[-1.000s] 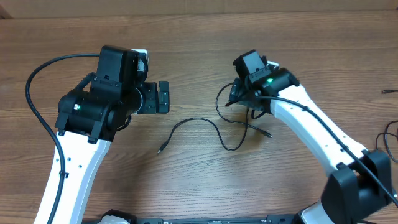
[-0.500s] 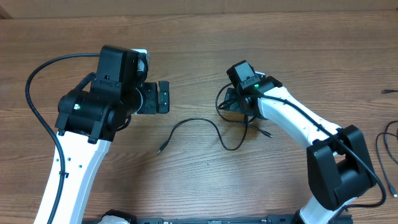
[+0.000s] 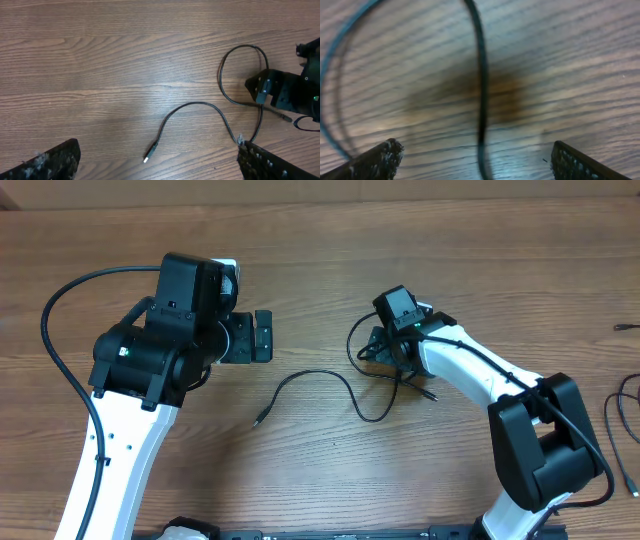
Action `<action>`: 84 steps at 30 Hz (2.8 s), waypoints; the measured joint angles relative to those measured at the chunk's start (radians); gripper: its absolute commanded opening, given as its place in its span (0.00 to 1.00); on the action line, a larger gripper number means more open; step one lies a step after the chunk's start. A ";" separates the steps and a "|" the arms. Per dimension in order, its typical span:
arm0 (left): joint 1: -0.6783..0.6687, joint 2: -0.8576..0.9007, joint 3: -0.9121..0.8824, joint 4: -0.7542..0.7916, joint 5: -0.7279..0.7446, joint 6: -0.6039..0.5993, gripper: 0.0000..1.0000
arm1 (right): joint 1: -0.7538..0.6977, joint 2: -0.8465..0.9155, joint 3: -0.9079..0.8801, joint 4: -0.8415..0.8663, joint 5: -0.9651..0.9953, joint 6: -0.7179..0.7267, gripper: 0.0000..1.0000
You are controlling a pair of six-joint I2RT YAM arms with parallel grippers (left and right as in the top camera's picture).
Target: Untangle cables
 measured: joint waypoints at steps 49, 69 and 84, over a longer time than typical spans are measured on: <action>0.000 0.000 0.000 0.000 0.000 0.000 1.00 | -0.296 0.014 0.825 -0.301 0.087 -0.240 0.04; 0.000 0.000 0.000 0.000 0.000 0.000 1.00 | -0.779 0.015 1.176 -0.155 0.124 -0.314 0.04; 0.000 0.000 0.000 0.000 0.000 0.000 1.00 | -0.814 0.155 1.176 -0.048 0.122 -0.314 0.04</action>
